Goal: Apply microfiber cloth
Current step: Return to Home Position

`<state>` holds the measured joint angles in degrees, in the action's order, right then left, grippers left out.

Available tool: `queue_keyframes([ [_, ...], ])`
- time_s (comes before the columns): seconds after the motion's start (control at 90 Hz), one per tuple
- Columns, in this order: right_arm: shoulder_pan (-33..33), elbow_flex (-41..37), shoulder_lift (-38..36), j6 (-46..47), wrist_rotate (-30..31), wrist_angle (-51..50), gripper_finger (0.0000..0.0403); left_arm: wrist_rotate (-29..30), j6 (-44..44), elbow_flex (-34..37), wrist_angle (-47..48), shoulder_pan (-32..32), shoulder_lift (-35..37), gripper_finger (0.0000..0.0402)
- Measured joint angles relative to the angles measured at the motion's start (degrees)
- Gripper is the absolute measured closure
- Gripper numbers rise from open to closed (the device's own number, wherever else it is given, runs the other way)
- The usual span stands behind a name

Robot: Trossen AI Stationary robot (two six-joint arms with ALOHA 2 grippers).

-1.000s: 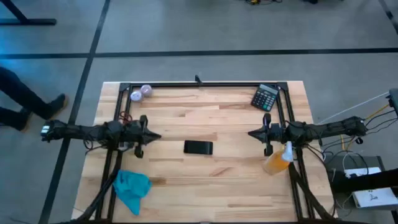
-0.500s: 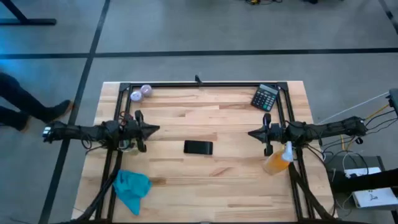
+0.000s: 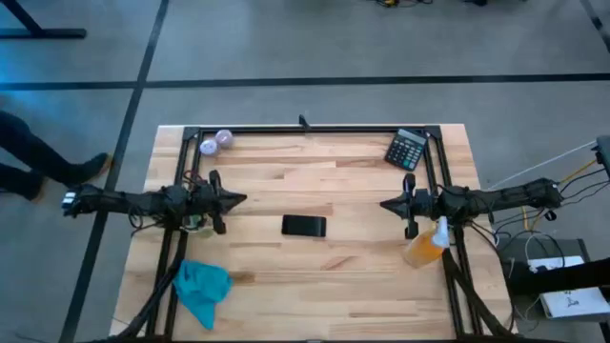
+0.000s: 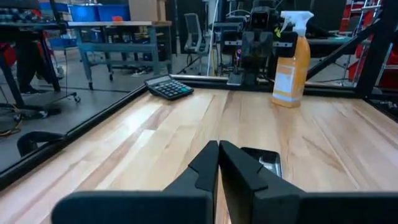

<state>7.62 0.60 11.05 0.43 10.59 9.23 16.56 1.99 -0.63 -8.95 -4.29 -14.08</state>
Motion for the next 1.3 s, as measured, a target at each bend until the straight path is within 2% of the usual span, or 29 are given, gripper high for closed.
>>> queue_keyframes([
  [1.3,0.0,0.0,0.01,0.0,0.0,-0.01,0.0403,-0.02,0.01,-0.41,0.01,0.0,-5.77,0.0395],
])
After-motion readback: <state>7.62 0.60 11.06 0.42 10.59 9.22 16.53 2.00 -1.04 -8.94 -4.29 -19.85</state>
